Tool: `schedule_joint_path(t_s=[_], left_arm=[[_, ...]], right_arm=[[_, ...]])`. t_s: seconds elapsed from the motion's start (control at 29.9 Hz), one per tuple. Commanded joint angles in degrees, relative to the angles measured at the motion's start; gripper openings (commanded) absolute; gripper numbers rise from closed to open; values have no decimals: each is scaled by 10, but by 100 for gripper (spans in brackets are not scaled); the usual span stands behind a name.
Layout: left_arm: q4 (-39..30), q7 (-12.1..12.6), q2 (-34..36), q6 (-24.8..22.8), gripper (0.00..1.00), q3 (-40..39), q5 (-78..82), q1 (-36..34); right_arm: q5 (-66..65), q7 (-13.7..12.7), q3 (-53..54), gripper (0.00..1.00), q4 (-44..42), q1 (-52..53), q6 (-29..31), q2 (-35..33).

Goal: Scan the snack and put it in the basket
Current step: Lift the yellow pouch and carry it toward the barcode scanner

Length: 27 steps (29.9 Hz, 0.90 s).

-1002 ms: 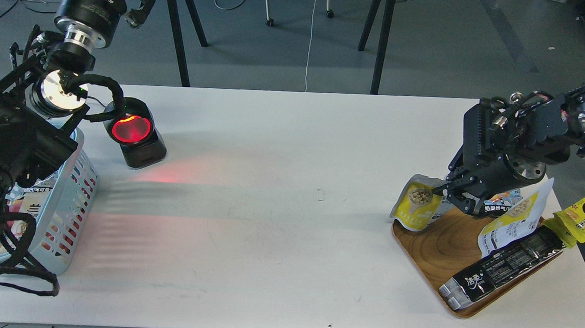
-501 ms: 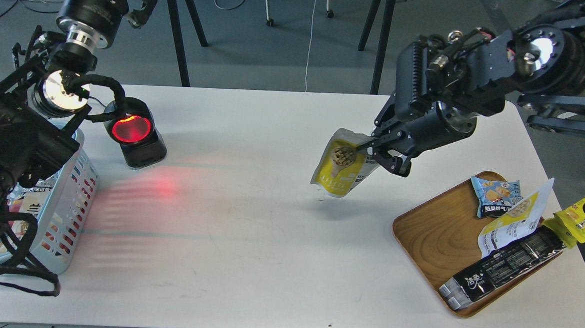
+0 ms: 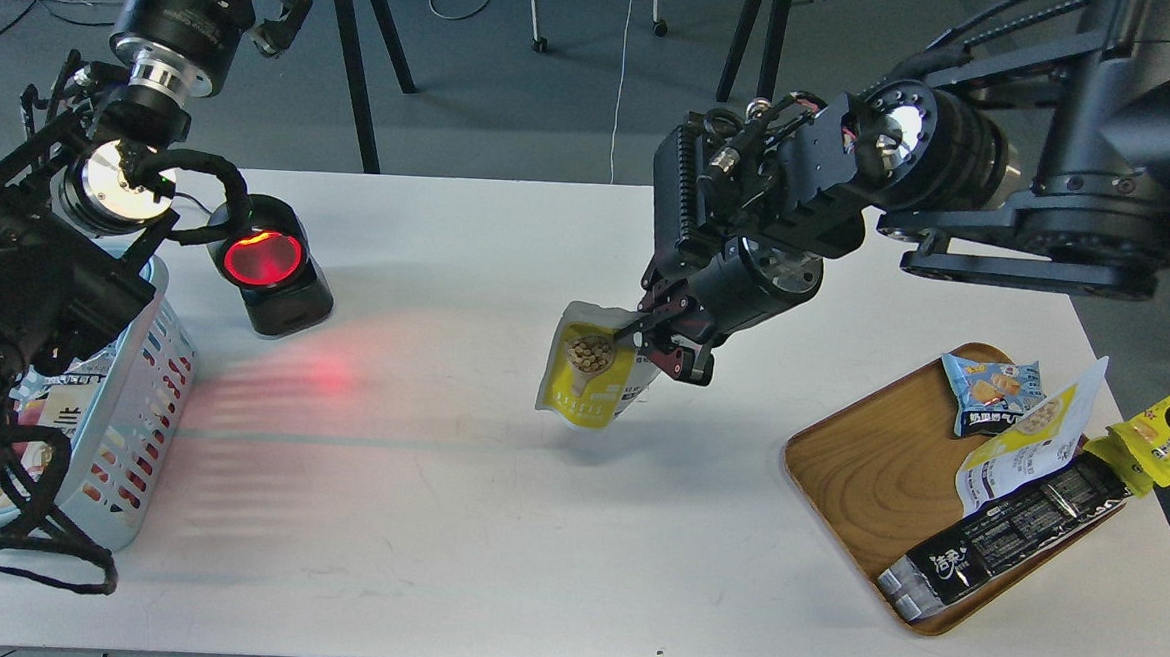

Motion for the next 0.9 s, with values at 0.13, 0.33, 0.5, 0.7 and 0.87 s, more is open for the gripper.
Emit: schedule_joint_path(t_s=[0.13, 0.33, 0.5, 0.7, 0.87], left_arm=[[0, 0, 5, 0, 100, 1, 0, -3], [0, 0, 10, 0, 100, 1, 0, 1], [0, 0, 11, 0, 100, 1, 0, 1], [0, 0, 12, 0, 100, 1, 0, 1], [0, 1, 11, 0, 100, 2, 0, 2]], right_arm=[[0, 0, 5, 0, -58, -47, 0, 46], [0, 0, 15, 1, -80, -69, 0, 70], [0, 0, 15, 6, -81, -73, 0, 79], [1, 0, 15, 13, -80, -69, -1, 80], [23, 0, 21, 17, -76, -63, -2, 76]])
